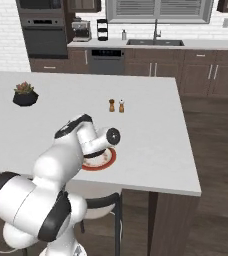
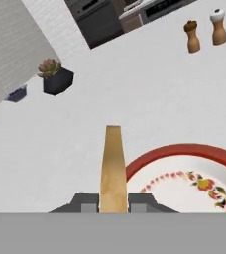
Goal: Start the toaster. Once the lever pops up, take the bread to the plate on the dining counter.
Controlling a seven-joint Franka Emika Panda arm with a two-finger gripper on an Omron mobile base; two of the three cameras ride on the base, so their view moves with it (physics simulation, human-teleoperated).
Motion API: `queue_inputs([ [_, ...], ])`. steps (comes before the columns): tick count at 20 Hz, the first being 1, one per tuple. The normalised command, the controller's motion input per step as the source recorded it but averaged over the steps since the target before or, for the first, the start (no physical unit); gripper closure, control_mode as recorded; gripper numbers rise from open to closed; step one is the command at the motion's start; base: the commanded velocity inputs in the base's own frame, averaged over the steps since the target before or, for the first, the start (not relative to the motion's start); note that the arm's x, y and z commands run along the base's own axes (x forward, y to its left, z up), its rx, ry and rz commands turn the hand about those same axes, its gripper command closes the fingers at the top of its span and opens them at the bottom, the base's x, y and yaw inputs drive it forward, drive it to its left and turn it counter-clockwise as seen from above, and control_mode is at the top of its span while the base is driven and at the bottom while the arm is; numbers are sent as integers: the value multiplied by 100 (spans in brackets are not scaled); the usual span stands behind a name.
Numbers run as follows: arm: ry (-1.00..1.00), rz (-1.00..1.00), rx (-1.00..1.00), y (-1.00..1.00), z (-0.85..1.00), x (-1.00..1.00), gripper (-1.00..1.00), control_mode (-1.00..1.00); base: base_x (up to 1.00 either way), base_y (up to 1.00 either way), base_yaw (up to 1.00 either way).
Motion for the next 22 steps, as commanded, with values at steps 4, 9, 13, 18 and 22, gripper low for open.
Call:
queue_inputs([
  [4, 0, 1, 3, 0, -29, 42, 100, -100, 0, 0, 0],
  [9, 0, 0, 0, 0, -45, 20, 100, -100, 0, 0, 0],
  [13, 0, 0, 0, 0, -41, 15, 100, -100, 0, 0, 0],
  [18, 0, 0, 0, 0, -29, 15, 100, -100, 0, 0, 0],
  [22, 0, 0, -1, 0, -20, 4, 100, -100, 0, 0, 0],
])
